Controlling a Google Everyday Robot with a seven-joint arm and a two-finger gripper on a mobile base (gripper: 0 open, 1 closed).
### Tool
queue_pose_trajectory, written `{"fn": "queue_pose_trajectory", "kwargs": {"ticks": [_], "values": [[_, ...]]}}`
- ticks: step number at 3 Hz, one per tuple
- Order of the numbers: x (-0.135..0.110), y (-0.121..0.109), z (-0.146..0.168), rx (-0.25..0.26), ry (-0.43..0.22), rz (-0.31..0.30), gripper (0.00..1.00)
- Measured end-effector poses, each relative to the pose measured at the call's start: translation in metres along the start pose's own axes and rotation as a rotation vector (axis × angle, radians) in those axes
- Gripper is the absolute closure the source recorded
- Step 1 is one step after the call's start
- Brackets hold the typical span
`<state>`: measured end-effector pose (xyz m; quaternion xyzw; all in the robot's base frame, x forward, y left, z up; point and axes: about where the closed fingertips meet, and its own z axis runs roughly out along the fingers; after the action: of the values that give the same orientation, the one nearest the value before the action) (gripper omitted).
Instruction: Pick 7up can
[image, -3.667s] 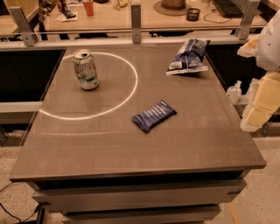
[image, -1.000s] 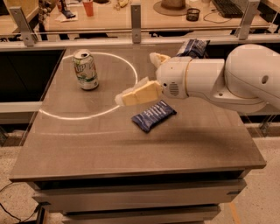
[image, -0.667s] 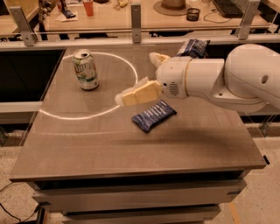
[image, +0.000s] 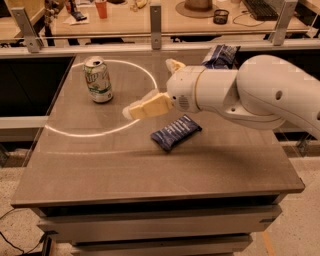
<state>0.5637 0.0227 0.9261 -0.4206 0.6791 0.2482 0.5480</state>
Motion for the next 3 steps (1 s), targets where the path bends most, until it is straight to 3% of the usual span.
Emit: {"fn": "queue_pose_trajectory", "kwargs": {"ticks": [1,3], "values": [[0.013,-0.005,0.021,0.023,-0.023,0.021,0.0],[0.03,-0.021,0.076,0.006,-0.084,0.061,0.0]]}}
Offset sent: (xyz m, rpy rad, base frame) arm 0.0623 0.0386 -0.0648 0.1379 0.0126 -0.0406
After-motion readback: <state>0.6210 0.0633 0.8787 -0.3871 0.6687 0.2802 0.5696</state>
